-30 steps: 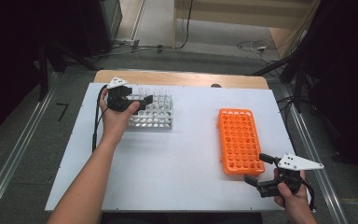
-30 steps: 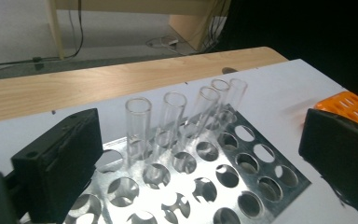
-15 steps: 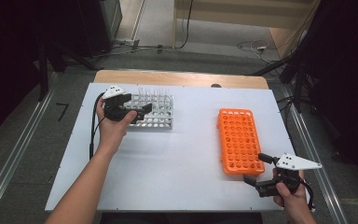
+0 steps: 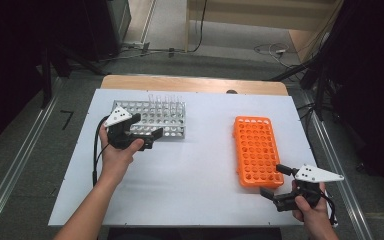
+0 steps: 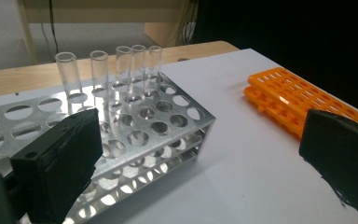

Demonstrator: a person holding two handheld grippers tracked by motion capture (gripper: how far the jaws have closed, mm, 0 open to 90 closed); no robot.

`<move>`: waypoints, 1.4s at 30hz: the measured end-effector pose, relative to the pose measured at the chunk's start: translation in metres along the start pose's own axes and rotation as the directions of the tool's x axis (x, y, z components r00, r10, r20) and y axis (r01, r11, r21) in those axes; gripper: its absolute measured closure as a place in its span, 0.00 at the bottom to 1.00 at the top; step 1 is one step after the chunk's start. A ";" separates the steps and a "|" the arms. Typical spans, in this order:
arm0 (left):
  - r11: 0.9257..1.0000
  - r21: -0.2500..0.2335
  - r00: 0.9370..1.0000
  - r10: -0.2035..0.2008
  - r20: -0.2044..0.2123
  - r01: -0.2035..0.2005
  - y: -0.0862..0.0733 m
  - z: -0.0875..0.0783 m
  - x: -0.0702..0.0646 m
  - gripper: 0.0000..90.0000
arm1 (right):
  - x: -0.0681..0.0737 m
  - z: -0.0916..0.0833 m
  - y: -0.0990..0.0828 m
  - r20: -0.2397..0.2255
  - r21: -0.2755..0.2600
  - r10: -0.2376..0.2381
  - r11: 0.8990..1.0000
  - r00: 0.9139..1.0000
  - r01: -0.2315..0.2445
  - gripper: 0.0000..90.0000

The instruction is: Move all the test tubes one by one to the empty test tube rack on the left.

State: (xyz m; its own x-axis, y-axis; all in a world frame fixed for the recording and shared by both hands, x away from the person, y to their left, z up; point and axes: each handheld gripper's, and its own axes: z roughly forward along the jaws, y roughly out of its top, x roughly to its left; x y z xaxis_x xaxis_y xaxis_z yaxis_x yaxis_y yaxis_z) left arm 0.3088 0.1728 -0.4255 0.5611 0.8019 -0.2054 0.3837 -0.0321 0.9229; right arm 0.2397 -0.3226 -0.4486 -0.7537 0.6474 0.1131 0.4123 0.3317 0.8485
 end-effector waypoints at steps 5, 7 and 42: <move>1.000 -0.009 1.000 0.019 0.014 -0.019 -0.009 -0.012 -0.013 0.00 | 0.001 0.001 0.000 0.001 0.003 -0.006 1.000 1.000 0.006 0.00; 1.000 -0.017 1.000 0.015 0.025 -0.015 -0.013 -0.018 -0.018 0.00 | 0.001 0.001 0.000 0.001 0.006 -0.006 1.000 1.000 0.006 0.00; 0.995 -0.086 0.998 0.041 -0.055 -0.045 -0.080 -0.108 -0.026 0.00 | -0.008 0.000 -0.009 0.055 0.000 0.010 1.000 0.998 -0.010 0.00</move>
State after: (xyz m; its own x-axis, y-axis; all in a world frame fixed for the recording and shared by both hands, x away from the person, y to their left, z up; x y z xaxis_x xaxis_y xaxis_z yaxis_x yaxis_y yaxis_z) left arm 0.1843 0.2194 -0.4585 0.5347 0.8317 -0.1493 0.2932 -0.0169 0.9559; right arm 0.2419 -0.3311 -0.4574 -0.7199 0.6879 0.0929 0.4201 0.3251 0.8472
